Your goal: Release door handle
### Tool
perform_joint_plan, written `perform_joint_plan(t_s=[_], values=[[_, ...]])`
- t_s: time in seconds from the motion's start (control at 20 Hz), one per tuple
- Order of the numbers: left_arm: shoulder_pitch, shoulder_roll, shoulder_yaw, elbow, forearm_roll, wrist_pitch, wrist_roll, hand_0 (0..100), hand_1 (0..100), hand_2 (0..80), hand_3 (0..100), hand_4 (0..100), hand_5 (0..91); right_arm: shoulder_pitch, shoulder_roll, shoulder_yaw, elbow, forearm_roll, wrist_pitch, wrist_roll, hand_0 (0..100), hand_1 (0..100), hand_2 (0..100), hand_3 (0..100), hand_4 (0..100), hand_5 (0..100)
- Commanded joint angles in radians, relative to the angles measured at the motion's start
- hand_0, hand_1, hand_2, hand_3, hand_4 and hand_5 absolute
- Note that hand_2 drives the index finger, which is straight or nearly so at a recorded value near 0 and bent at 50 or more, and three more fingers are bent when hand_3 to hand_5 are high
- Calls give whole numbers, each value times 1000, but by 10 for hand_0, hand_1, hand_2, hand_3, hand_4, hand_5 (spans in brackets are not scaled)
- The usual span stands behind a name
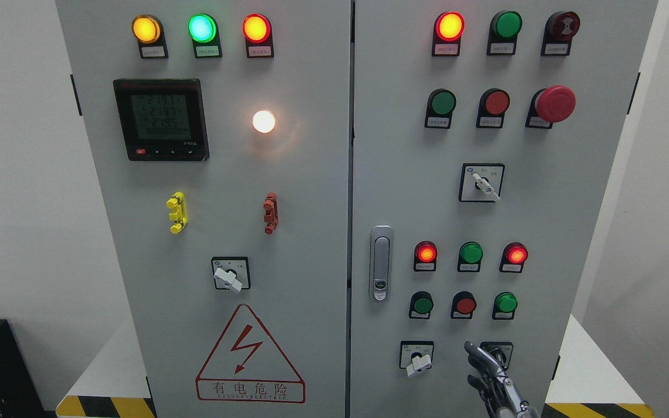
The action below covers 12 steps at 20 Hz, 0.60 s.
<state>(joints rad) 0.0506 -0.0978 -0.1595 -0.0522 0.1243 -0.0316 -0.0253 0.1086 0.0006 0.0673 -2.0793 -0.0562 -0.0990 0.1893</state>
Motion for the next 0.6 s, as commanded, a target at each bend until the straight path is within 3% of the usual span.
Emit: perform_joint_plan(t_s=[0.0, 0.55], values=[[0, 1, 0, 0, 0, 4, -1, 0, 0, 43, 106, 3, 0, 2, -21, 16, -2, 2, 1, -1, 342, 5, 0, 0, 0, 0], [0, 0, 0, 0, 0, 2, -1, 0, 0, 44, 108, 5, 0, 2, -14, 19, -1, 6, -1, -2, 327, 43, 0, 0, 0, 0]])
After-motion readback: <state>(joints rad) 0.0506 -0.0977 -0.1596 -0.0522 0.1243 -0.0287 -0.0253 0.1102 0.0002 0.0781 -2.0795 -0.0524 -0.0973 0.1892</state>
